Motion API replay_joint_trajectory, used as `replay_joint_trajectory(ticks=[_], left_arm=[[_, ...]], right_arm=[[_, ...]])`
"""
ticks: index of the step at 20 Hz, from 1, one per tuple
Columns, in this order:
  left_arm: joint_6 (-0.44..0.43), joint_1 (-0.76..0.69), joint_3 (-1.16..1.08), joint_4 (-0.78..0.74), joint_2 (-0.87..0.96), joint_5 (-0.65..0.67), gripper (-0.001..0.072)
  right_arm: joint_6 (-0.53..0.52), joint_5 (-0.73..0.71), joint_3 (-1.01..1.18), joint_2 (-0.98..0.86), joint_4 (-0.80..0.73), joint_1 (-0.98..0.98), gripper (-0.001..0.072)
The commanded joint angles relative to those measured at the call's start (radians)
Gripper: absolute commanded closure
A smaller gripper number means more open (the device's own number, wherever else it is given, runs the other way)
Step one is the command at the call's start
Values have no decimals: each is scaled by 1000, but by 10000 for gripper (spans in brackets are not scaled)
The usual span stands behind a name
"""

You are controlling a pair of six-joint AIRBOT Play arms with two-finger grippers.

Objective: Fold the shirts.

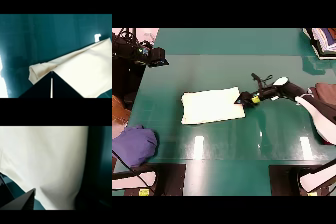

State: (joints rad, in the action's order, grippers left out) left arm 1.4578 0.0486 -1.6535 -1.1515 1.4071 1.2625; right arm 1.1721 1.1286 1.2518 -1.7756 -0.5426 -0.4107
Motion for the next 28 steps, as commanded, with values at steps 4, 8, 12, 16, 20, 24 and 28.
replay_joint_trajectory(ticks=[4,8,12,16,20,24,28], left_arm=[[0,0,0,36,-1,-4,685],[0,-84,0,34,-1,-29,686],[-21,-215,0,34,-1,-32,685],[-26,-322,0,34,-1,-55,685],[-25,-393,0,34,-1,-118,685],[-25,-428,0,34,0,-169,685],[-24,-429,0,40,0,-173,684]], right_arm=[[-32,-29,238,-150,41,-126,625],[-39,-31,312,-116,-33,-100,694],[27,-22,313,41,-218,60,693],[48,-16,313,206,-300,349,693],[51,-18,313,298,-297,661,693],[64,-14,313,320,-287,905,693],[71,-3,313,320,-278,1025,693]])
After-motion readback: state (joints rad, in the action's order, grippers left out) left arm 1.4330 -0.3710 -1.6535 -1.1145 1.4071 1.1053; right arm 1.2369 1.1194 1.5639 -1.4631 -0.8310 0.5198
